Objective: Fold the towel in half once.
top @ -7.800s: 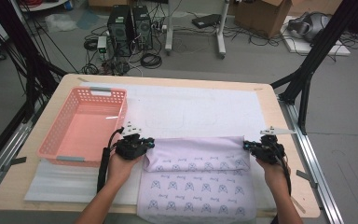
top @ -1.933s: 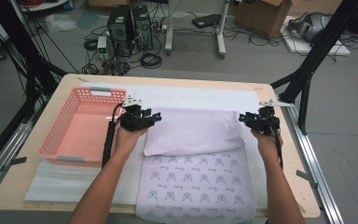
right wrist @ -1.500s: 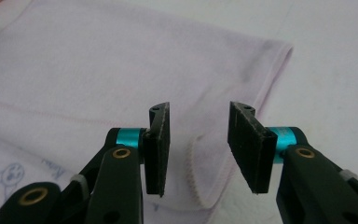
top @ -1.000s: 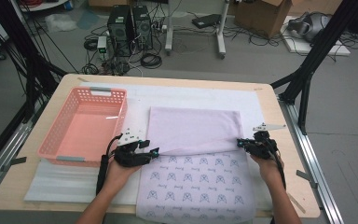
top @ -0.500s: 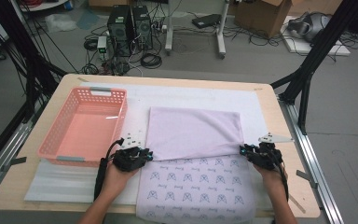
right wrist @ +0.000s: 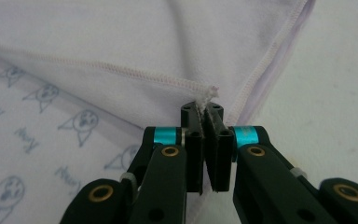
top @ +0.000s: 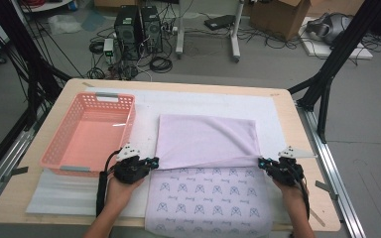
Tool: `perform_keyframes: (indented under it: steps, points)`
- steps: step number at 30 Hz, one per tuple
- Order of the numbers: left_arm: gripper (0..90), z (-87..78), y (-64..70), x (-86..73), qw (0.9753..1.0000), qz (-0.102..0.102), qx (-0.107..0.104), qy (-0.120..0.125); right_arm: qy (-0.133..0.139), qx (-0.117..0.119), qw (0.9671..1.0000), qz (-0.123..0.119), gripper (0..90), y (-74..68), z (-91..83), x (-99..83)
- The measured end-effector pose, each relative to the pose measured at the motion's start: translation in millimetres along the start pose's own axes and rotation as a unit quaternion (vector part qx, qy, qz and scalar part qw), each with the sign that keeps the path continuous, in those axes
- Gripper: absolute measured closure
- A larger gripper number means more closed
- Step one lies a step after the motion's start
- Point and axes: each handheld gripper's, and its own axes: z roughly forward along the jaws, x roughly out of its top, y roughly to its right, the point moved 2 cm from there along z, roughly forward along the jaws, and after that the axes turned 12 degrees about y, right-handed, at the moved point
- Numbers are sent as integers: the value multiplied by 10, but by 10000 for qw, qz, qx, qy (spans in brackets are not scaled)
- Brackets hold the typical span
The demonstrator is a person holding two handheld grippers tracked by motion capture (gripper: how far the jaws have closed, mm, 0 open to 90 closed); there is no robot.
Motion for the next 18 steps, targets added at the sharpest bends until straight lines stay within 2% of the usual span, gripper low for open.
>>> perform_keyframes:
  steps: [6,9,18]
  points:
    - [884,-115,64,3,9998,76,-93,154,116,32,9999,9,870,-54,-128,-13]
    - [885,-185,118,-31,9998,85,-90,180,80,73,9999,-18,870,-103,-177,-59]
    - [885,-458,366,-174,9996,56,-154,215,64,73,10000,-23,870,-285,-448,-223]
